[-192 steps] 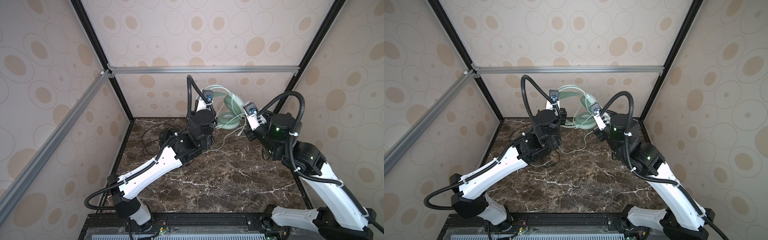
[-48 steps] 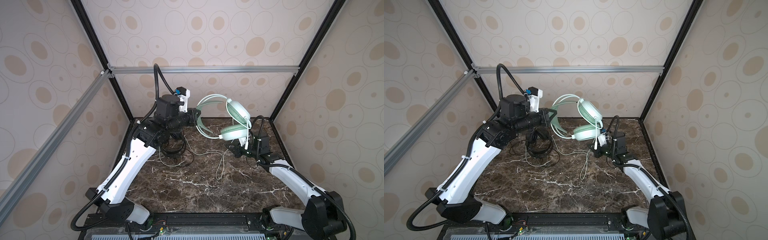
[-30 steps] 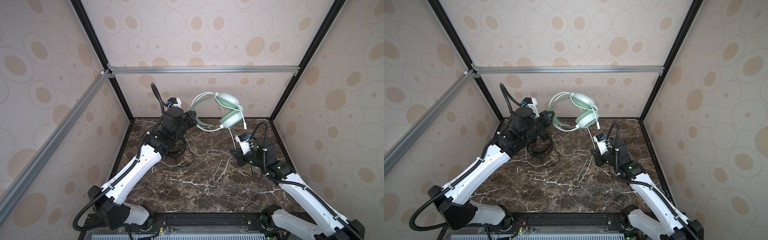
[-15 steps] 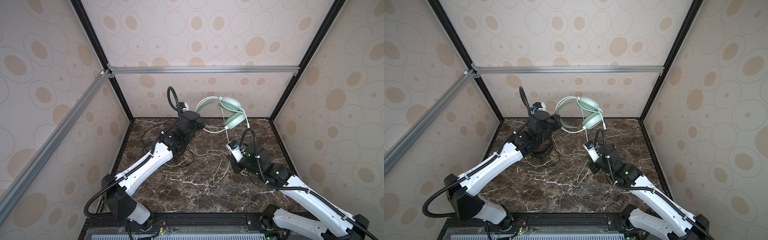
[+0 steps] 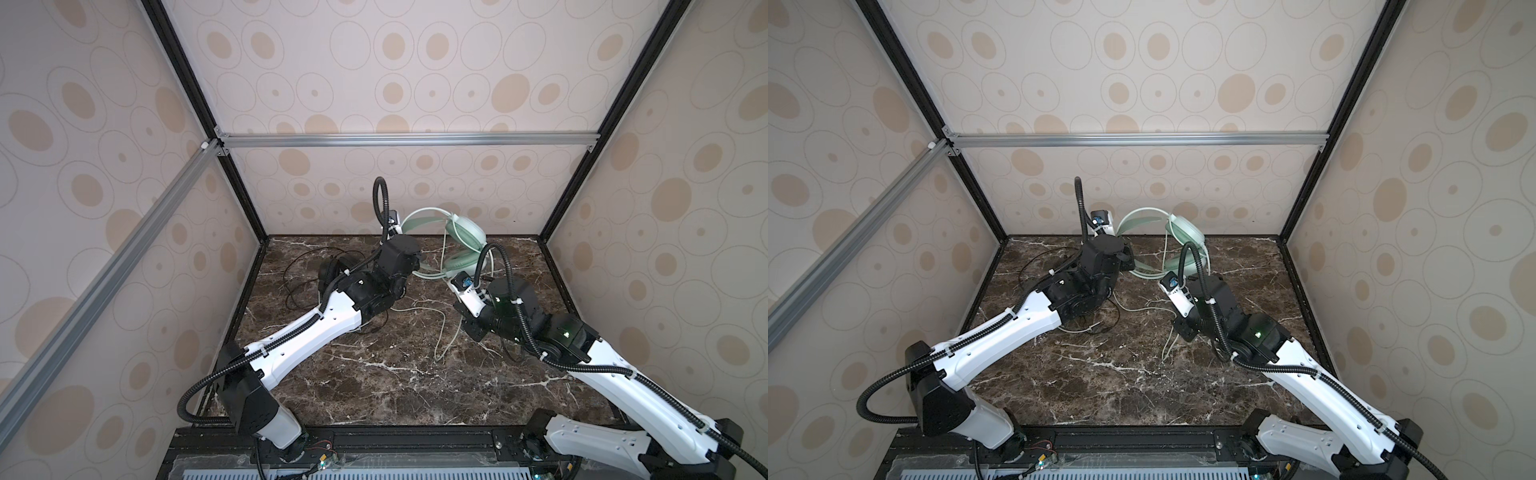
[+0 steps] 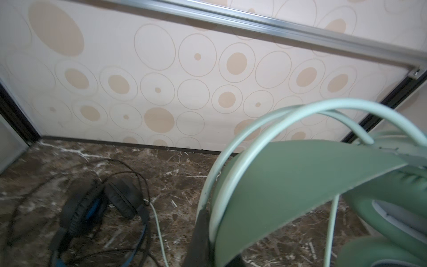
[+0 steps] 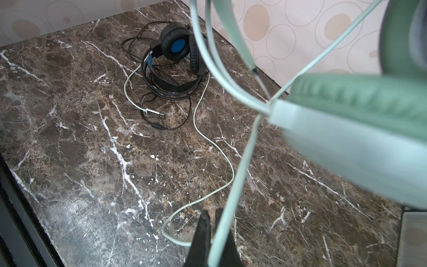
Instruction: Wrap the headphones
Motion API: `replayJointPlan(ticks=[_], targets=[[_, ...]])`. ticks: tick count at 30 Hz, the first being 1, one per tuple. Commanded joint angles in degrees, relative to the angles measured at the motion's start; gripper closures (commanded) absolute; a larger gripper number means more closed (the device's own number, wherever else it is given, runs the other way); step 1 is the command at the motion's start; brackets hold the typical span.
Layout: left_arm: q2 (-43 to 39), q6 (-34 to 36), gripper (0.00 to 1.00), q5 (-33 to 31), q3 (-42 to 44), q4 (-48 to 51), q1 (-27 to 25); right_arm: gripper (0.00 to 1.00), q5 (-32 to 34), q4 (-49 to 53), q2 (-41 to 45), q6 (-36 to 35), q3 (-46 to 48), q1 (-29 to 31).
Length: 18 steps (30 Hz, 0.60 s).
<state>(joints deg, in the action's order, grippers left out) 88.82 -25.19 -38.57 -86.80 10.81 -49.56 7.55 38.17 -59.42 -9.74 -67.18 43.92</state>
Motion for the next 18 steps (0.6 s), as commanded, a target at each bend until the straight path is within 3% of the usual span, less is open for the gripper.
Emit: replayJointPlan(ticks=[1,5,10,14,18], targets=[[-1.9,14.8,1.00,-8.3,-1.1,-6.3,-2.0,1.00,0.2,5.0,-0.4,-2.7,-3.4,0.5],[-3.1,26.8,1.00,-10.0,0.3,-7.2,-3.8,1.00,-0.2,8.4,-2.7,-4.2,-6.9,0.6],[-5.0,40.8,1.00,-16.8,3.5,-12.7,-7.3,1.00,1.1,10.7,-4.1,-6.2,-9.1,0.5],[-6.2,45.2,1.00,-20.0,5.8,-18.2,-8.6,1.00,-1.2,12.0,-4.7,-5.2,-10.5,0.5],[-6.9,47.8,1.00,-22.6,8.0,-24.6,-9.9,1.00,-3.9,10.5,-4.1,0.2,-10.3,0.6]])
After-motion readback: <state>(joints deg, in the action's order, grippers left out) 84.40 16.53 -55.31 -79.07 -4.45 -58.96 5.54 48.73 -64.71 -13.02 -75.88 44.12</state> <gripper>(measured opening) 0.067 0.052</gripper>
